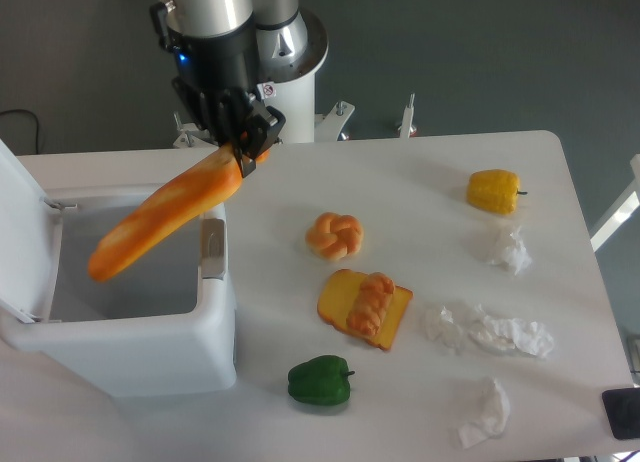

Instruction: Place the long bread in the trash can

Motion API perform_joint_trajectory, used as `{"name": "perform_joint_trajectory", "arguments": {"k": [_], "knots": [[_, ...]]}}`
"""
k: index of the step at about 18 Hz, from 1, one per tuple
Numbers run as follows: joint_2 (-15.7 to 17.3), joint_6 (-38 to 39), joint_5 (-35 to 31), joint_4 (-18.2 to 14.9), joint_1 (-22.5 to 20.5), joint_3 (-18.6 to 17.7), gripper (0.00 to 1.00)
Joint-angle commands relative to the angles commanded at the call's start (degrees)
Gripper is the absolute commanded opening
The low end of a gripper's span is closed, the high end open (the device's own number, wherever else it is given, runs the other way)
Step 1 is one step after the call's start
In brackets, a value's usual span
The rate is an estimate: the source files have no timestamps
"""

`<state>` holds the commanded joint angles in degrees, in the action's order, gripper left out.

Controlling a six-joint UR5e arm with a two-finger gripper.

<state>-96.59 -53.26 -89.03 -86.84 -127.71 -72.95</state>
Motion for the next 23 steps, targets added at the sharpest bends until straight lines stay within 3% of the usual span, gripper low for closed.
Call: {"name": "perform_joint_trajectory", "arguments": {"k": [14, 16, 19, 23], "knots": [[-0.9, 3.3, 0.2, 0.4, -0.2, -0.8, 1.00], [-1.8, 6.8, -0.5, 2.5, -0.6, -1.8, 1.00], [-1.6, 9.1, -0.4, 5.4, -7.1, -4.9, 1.00], [-2.8, 1.8, -0.4, 5.4, -13.3, -5.5, 1.00]]}}
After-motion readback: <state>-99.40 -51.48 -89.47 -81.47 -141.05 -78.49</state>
